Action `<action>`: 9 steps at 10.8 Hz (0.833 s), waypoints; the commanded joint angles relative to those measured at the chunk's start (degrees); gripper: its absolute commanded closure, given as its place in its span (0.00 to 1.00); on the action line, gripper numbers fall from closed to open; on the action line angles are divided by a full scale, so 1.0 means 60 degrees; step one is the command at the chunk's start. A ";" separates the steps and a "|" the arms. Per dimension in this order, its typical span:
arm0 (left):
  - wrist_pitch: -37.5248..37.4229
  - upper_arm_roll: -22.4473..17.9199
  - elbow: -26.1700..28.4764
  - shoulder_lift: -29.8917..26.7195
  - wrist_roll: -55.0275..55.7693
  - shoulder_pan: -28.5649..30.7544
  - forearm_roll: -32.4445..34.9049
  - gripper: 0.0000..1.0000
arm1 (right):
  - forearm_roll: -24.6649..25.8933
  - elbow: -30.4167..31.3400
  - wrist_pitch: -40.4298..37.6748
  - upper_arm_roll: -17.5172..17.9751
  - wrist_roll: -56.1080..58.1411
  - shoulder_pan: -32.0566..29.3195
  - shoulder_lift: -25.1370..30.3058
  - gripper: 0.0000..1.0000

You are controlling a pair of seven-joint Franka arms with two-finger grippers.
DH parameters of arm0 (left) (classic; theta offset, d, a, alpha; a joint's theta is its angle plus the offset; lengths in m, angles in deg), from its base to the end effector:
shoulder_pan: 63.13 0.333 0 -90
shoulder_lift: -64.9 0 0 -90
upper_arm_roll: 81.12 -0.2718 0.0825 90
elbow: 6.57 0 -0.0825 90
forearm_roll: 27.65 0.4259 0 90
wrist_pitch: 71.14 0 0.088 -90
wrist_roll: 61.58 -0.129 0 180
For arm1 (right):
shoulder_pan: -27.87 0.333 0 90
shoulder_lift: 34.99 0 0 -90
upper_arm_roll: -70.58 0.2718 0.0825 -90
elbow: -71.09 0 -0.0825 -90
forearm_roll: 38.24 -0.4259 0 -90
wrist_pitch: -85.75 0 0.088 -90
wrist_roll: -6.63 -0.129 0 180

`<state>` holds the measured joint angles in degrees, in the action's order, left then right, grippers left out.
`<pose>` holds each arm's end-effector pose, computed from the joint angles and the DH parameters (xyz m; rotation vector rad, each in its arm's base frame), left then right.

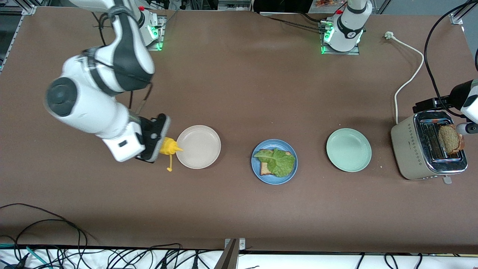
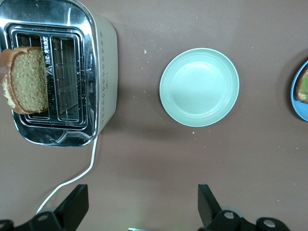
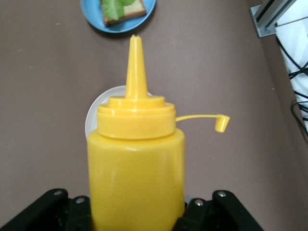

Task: Make sandwich in blue plate with both arms
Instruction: 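Return the yellow bottle to its spot with the right gripper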

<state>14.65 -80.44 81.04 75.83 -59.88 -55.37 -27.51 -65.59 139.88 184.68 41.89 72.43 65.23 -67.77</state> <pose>0.6185 0.0776 0.4573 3.1029 0.2380 -0.3473 0.6956 0.2349 0.4172 -2.3555 -1.7913 -0.1664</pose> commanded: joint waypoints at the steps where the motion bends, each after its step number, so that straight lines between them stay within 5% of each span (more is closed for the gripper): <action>1: 0.0231 0.0046 -0.0172 0.0359 -0.0792 0.0578 0.0153 0.00 | -0.1428 0.1041 -0.0901 0.0196 0.2661 -0.1257 0.0555 1.00; 9: 0.1580 0.0046 -0.0172 0.1691 -0.2288 0.1926 0.0959 0.00 | -0.5004 0.3621 -0.2540 0.0254 1.0179 -0.3924 -0.0351 1.00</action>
<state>22.99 -80.71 81.03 83.53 -71.38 -46.60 -23.09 -90.50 159.45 174.28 42.37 124.95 45.18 -68.13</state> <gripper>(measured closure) 0.000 0.996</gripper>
